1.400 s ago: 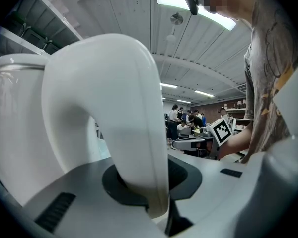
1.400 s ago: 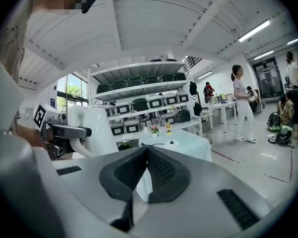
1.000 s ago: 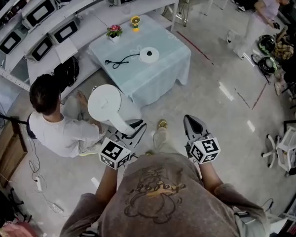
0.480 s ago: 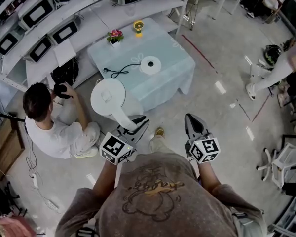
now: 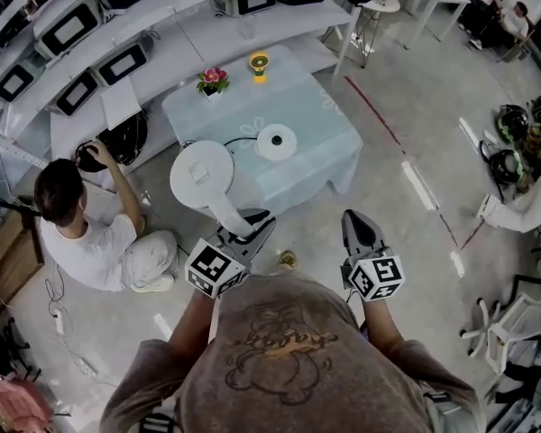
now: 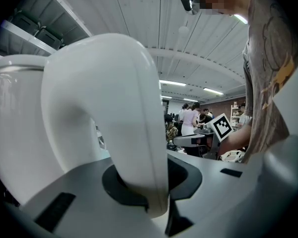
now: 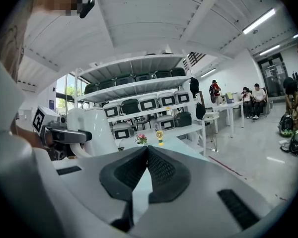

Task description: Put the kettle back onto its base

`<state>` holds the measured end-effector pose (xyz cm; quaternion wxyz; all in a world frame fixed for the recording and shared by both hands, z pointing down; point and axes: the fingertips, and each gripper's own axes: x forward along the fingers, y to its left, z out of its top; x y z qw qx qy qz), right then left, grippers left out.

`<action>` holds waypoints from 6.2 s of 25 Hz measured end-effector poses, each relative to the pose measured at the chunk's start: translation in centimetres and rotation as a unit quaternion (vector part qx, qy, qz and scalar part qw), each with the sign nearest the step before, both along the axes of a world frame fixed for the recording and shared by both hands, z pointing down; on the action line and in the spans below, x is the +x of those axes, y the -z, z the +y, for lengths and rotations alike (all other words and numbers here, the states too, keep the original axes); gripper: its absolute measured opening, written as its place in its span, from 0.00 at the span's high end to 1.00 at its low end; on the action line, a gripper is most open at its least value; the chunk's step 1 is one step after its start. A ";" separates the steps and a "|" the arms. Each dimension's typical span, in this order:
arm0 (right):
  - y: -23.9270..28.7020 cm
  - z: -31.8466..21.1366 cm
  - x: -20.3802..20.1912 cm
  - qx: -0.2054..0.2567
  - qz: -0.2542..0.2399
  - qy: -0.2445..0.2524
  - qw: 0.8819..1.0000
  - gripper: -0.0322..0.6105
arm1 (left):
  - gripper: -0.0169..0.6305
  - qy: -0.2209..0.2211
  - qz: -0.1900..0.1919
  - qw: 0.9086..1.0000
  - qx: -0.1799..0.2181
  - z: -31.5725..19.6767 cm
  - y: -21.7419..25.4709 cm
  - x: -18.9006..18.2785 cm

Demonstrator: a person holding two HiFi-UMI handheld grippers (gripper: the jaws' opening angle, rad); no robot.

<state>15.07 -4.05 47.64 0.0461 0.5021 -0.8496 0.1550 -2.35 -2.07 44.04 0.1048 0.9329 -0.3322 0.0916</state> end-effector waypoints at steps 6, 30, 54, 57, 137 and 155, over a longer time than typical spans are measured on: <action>-0.1 -3.2 0.4 0.000 0.004 0.011 1.000 0.95 | 0.86 0.002 -0.004 1.000 0.000 -3.1 -0.5 0.6; -1.7 -8.5 0.6 -0.035 0.013 -0.079 0.996 0.95 | 0.85 -0.095 -0.052 0.994 0.031 -16.1 -8.2 2.3; -5.4 -6.4 5.7 -0.099 0.046 -0.175 0.979 0.95 | 0.85 -0.159 -0.068 0.985 0.013 -22.7 -17.1 7.7; -5.7 -6.1 6.0 -0.103 0.046 -0.179 0.977 0.95 | 0.85 -0.163 -0.068 0.984 0.013 -22.8 -17.5 8.1; 0.8 -12.3 -5.2 0.021 0.024 -0.002 0.999 0.95 | 0.65 0.131 0.064 0.989 0.022 -13.6 0.8 -10.4; -0.4 -12.4 -5.2 0.014 0.019 -0.013 1.000 0.95 | 0.94 0.163 0.058 0.984 0.034 -14.3 0.3 -10.9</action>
